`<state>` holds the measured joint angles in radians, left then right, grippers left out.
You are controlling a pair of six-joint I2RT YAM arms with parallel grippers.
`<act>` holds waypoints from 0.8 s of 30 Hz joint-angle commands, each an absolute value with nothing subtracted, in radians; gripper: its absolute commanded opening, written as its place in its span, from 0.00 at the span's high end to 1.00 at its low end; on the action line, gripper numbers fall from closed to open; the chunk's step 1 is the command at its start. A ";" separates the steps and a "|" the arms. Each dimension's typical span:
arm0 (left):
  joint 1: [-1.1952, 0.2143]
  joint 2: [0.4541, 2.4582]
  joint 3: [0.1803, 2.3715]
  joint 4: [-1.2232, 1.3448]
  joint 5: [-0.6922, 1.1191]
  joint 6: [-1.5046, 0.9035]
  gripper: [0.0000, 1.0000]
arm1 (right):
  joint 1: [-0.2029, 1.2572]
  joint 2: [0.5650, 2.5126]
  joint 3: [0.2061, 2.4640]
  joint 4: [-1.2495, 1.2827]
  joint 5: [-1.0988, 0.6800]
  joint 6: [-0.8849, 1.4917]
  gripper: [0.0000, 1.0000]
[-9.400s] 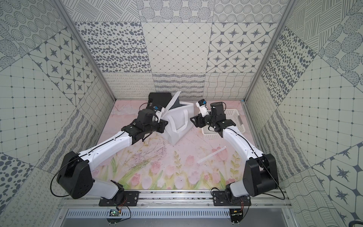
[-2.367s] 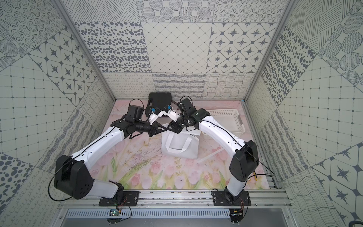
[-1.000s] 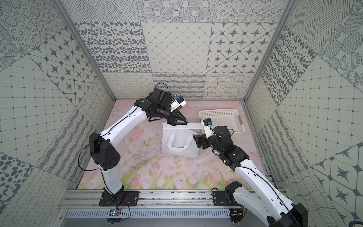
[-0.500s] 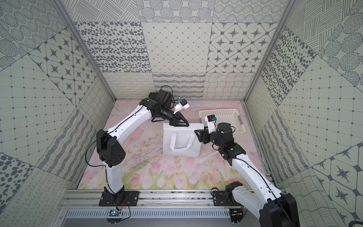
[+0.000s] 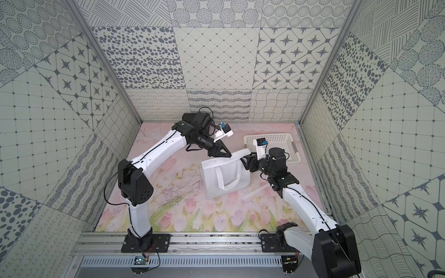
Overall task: Place the ice pack in the delivery bag
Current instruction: Seal the delivery bag at the center of the board.
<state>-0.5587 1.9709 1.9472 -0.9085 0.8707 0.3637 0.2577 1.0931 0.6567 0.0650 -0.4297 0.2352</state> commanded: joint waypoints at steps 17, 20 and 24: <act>-0.582 1.939 1.912 -1.005 0.779 0.435 0.79 | 0.150 1.132 0.608 0.201 -0.501 0.332 0.39; -0.581 1.936 1.894 -1.006 0.749 0.443 0.80 | 0.150 1.153 0.621 0.204 -0.520 0.338 0.40; -0.583 1.928 1.884 -1.006 0.695 0.449 0.86 | 0.150 1.159 0.624 0.210 -0.524 0.341 0.40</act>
